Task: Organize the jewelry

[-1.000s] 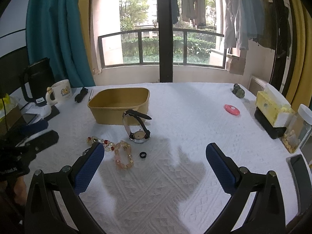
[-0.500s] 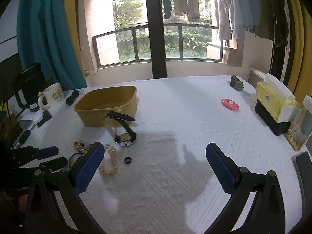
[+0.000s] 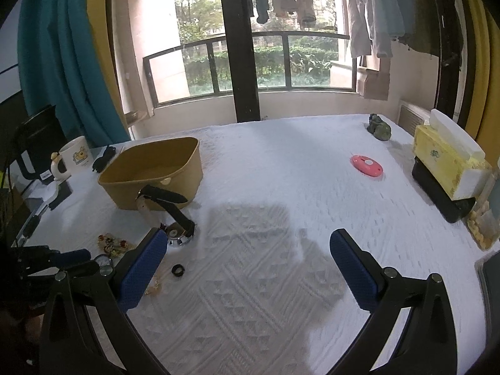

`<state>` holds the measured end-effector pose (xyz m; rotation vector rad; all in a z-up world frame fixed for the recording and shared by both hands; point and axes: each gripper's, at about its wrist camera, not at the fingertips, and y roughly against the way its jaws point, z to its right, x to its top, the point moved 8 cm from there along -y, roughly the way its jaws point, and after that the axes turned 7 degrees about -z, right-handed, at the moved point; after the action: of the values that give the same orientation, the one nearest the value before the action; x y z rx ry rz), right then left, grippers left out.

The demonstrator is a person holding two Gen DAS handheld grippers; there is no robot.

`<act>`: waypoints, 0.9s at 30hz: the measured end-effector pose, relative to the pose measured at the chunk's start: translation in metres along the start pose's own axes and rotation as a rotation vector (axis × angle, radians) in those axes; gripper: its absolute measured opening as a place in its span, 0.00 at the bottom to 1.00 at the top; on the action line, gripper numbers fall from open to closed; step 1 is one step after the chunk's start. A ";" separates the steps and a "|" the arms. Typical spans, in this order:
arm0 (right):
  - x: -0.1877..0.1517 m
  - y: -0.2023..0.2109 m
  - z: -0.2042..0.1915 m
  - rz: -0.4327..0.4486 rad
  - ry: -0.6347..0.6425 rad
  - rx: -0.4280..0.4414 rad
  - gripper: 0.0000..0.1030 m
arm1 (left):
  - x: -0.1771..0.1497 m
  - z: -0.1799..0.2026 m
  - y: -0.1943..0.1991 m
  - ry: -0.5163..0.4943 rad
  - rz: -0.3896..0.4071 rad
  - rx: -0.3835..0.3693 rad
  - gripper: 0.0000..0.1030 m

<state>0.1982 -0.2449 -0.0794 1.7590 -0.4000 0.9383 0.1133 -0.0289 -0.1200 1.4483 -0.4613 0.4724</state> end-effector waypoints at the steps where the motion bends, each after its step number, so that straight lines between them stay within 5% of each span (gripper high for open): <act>1: 0.000 -0.001 0.000 -0.001 0.001 0.001 1.00 | 0.000 0.000 0.000 -0.003 0.000 0.001 0.22; 5: 0.001 -0.005 0.001 -0.007 -0.001 0.005 1.00 | 0.000 0.001 0.001 -0.008 0.004 0.013 0.14; 14: -0.001 -0.010 -0.001 -0.028 0.004 0.008 1.00 | 0.003 -0.001 0.005 0.007 0.026 0.000 0.14; 25: -0.018 -0.035 -0.027 -0.163 0.109 0.013 0.99 | 0.015 -0.011 0.021 0.010 0.093 -0.001 0.14; 27: -0.021 -0.039 -0.030 -0.183 0.124 0.017 0.89 | 0.017 -0.015 0.022 0.015 0.102 -0.004 0.14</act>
<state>0.1986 -0.2058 -0.1158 1.7107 -0.1485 0.9155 0.1150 -0.0125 -0.0932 1.4210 -0.5251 0.5629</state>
